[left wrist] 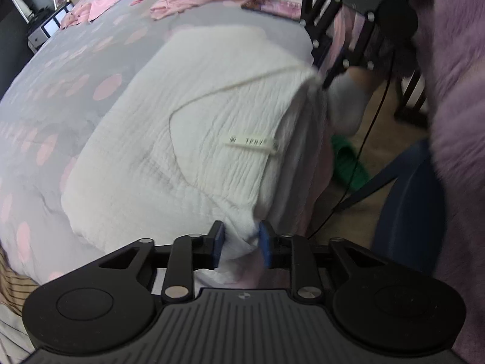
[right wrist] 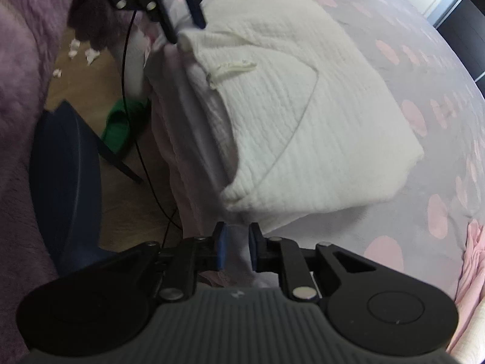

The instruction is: Fold clothes

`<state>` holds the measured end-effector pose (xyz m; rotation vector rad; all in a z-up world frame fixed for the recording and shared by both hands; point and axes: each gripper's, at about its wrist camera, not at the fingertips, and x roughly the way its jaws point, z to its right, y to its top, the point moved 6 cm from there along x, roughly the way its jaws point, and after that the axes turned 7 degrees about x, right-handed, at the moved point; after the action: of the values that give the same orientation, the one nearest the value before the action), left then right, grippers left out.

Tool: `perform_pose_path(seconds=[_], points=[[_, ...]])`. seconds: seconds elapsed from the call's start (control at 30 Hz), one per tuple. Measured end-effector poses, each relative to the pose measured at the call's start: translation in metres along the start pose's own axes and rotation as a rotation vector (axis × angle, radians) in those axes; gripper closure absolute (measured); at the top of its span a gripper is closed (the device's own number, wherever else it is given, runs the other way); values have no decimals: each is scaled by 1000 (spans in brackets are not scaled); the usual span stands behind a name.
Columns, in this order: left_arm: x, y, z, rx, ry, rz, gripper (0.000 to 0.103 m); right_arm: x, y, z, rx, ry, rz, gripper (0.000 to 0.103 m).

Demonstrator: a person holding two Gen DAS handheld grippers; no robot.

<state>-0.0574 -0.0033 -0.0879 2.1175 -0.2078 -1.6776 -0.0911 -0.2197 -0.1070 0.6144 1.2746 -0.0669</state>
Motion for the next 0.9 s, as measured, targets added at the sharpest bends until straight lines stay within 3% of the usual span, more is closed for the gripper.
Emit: perform_pose_path(seconds=[0.1, 0.17, 0.3, 0.47, 0.57, 0.7, 0.73, 0.8, 0.9], points=[[-17, 9, 4, -34, -51, 84, 78, -20, 4, 15, 75, -39, 60, 76], [-24, 13, -1, -94, -46, 127, 78, -31, 6, 28, 135, -76, 102, 76], [-37, 20, -22, -223, 33, 204, 77, -47, 16, 46, 233, -107, 182, 76], [-43, 19, -55, -379, 177, 231, 71, -47, 31, 62, 355, -182, 264, 76], [-40, 13, -78, -511, 252, 234, 61, -40, 34, 77, 489, -223, 289, 76], [-35, -3, -108, -703, 290, 241, 62, -31, 36, 99, 716, -253, 314, 78], [-33, -8, -114, -748, 291, 245, 63, -29, 36, 103, 755, -262, 321, 86], [-28, -12, -118, -790, 301, 251, 72, -22, 41, 105, 789, -299, 328, 91], [-20, -15, -121, -826, 309, 260, 76, -8, 47, 108, 838, -331, 323, 94]])
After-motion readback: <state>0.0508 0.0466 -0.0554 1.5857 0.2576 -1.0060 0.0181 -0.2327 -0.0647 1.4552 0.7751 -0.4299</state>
